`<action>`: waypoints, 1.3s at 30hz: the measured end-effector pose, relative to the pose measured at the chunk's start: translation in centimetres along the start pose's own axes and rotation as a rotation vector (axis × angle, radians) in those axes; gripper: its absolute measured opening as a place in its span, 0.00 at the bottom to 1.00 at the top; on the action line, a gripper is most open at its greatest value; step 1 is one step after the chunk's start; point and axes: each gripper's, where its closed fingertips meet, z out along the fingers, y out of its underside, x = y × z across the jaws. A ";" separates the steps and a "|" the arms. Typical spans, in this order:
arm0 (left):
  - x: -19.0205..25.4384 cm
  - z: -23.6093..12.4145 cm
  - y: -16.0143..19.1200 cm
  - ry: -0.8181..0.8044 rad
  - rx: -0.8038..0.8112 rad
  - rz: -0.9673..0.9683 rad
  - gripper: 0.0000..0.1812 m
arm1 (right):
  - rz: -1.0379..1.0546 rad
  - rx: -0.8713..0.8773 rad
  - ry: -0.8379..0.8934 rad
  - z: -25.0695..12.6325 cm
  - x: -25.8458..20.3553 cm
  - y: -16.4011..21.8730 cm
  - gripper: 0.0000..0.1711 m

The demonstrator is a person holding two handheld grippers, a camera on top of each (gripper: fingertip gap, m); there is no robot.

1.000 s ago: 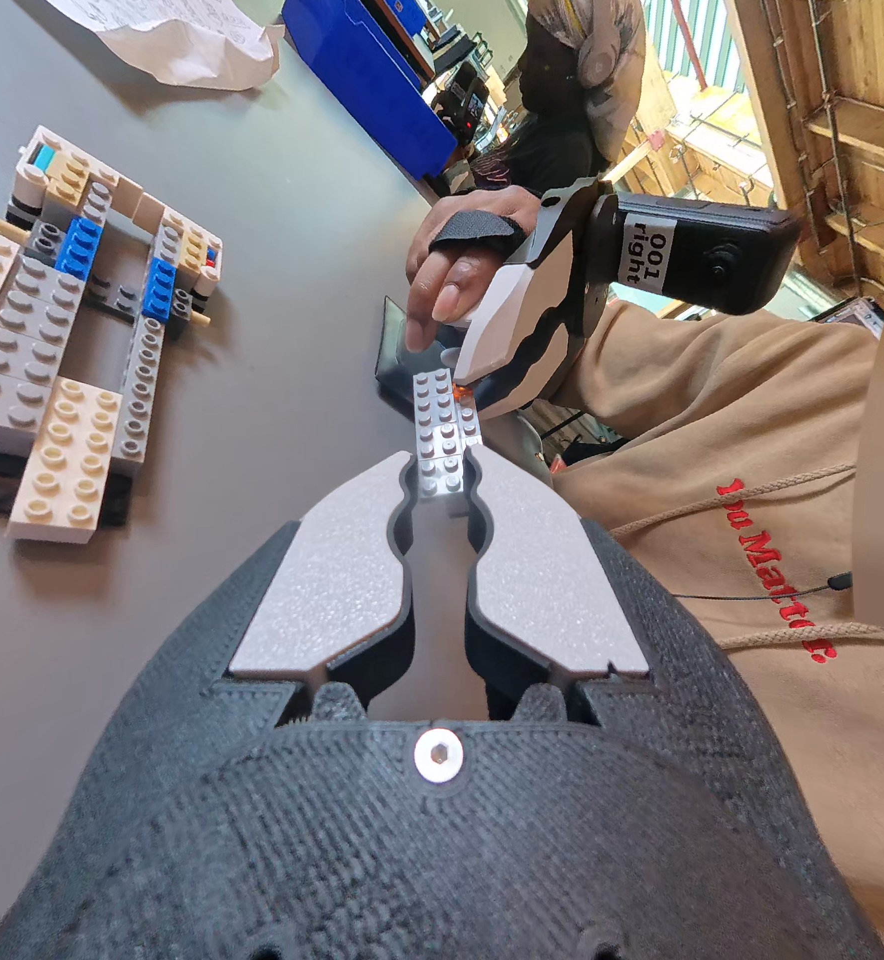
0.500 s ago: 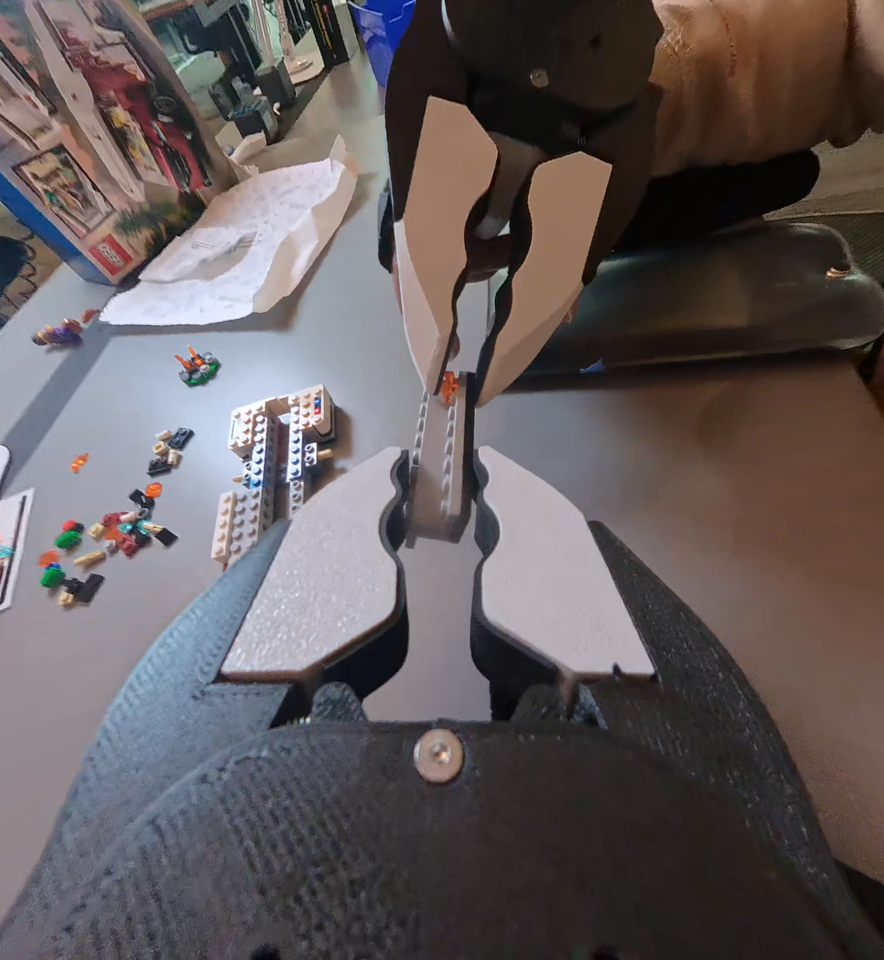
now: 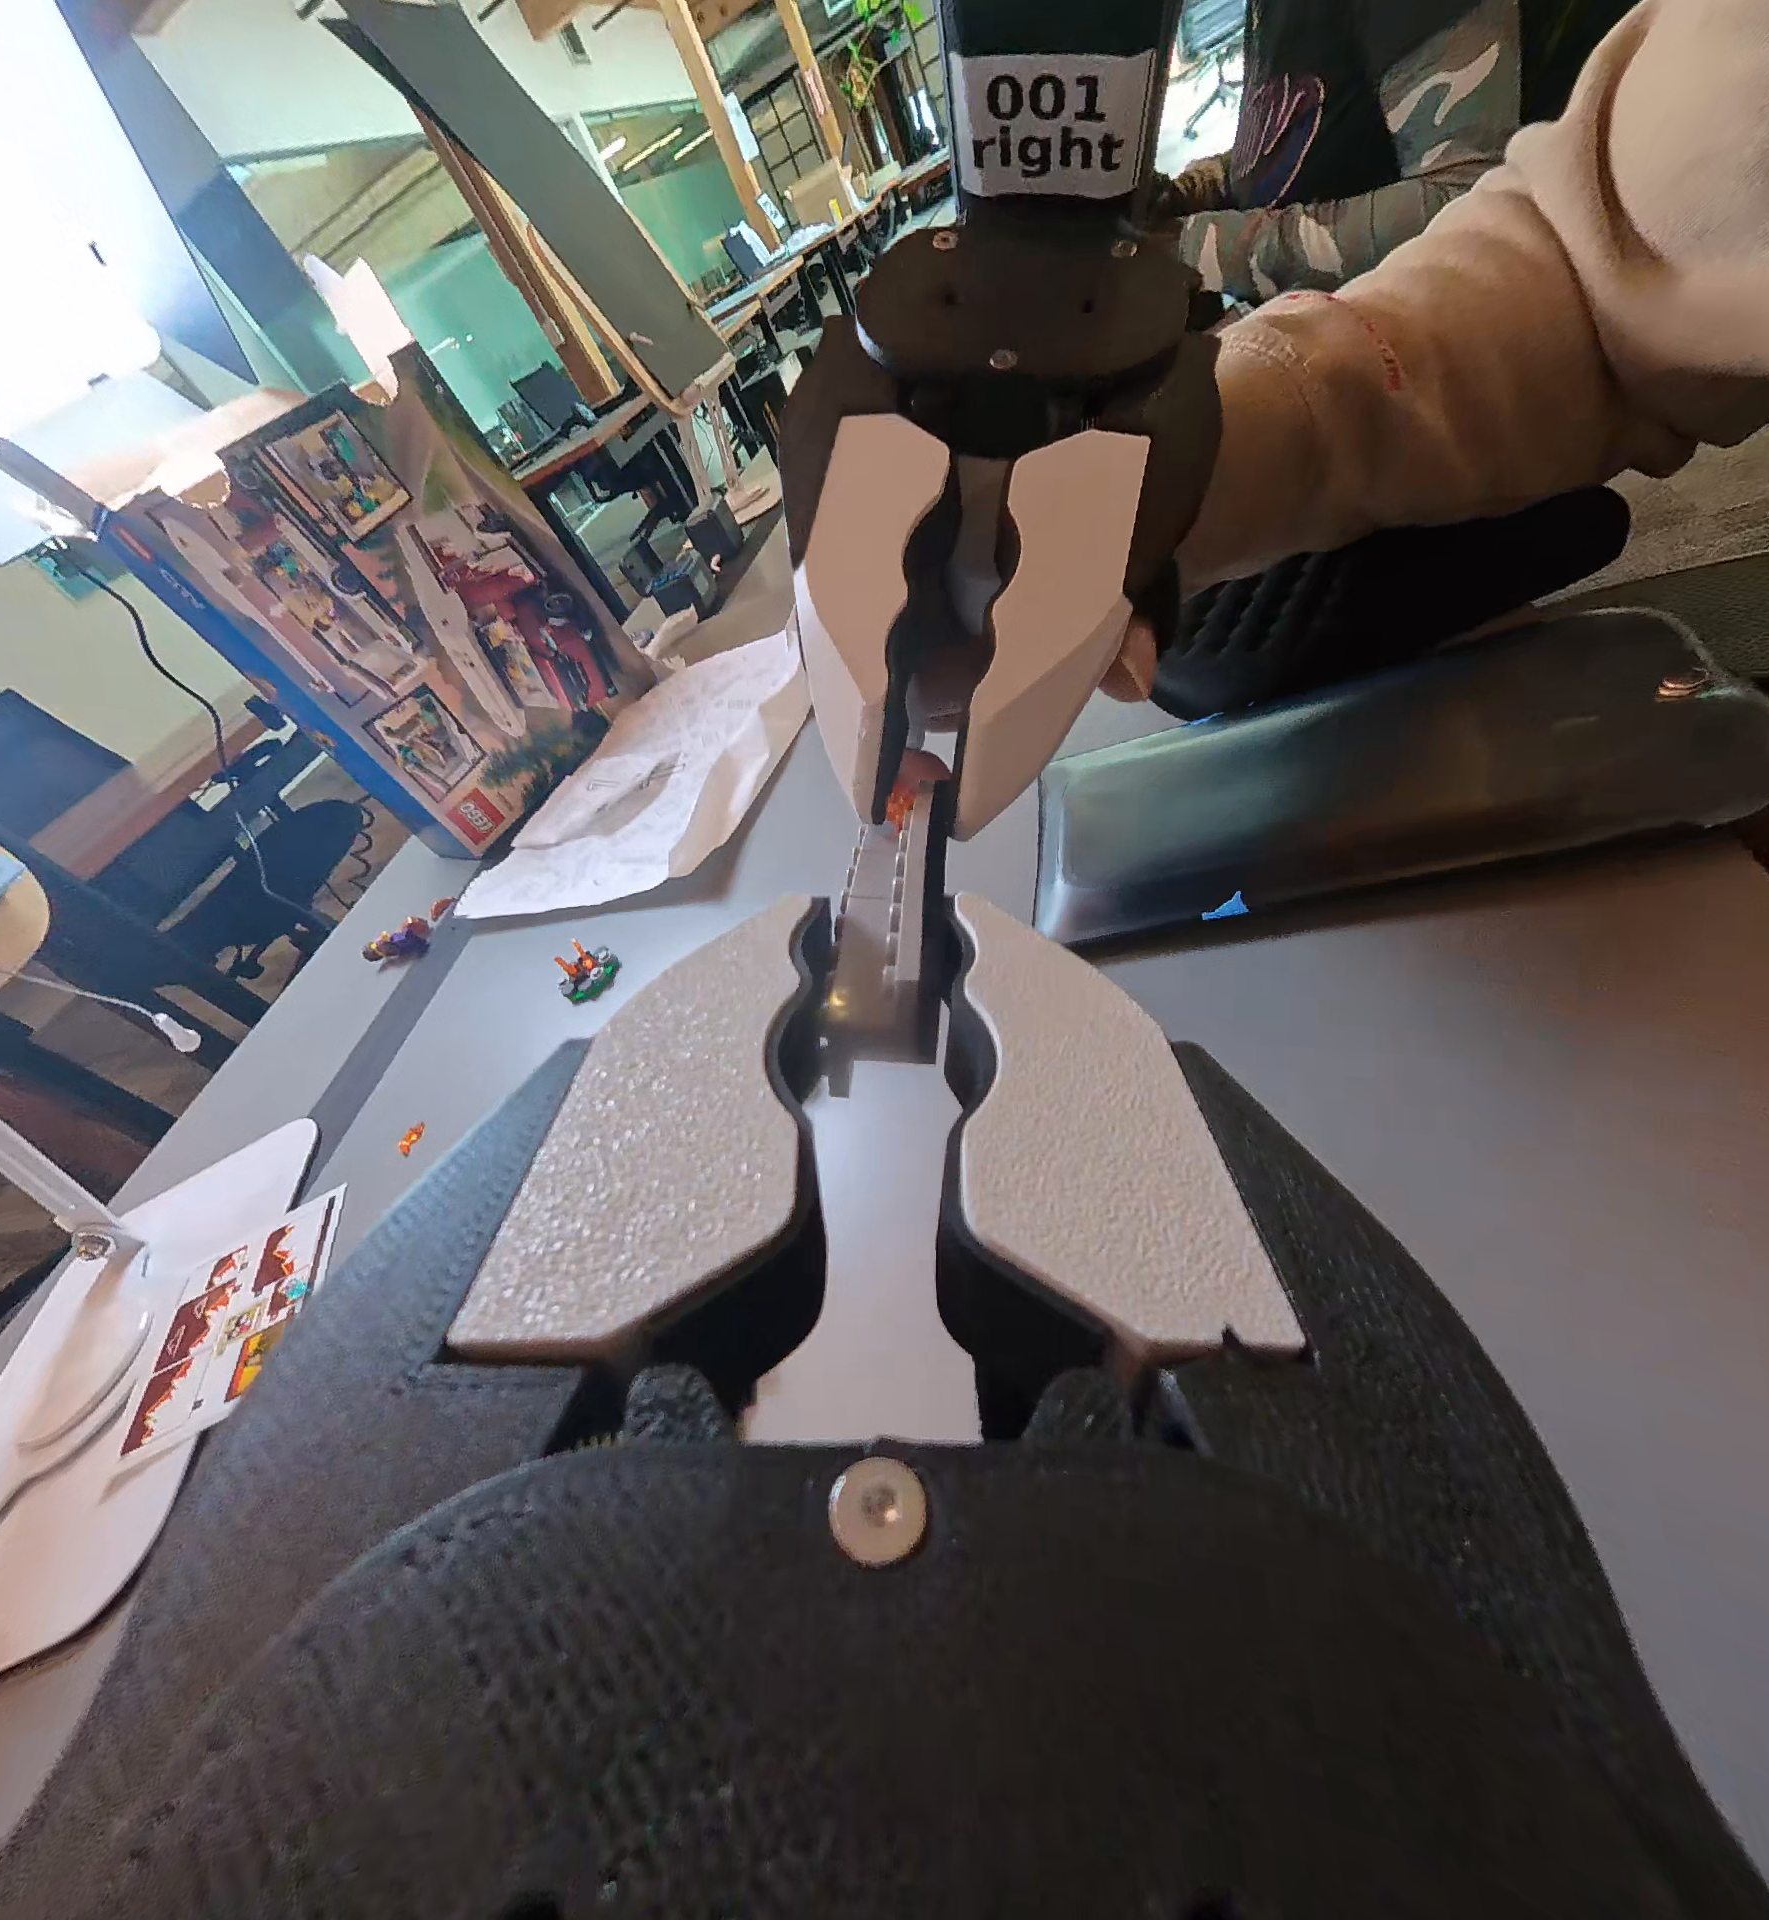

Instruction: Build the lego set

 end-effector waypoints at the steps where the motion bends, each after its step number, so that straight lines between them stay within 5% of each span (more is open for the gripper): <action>1: 0.1 0.0 -0.2 0.007 0.007 -0.001 0.11 | -0.003 0.003 -0.004 -0.1 -0.1 -0.2 0.07; 18: 0.6 -0.3 -0.8 0.036 0.042 -0.016 0.11 | -0.077 0.035 -0.030 -0.6 -0.6 -0.5 0.08; 39: 0.1 -0.8 -1.8 -0.020 0.080 0.047 0.11 | 0.153 0.115 -0.055 -0.5 -0.2 -1.3 0.07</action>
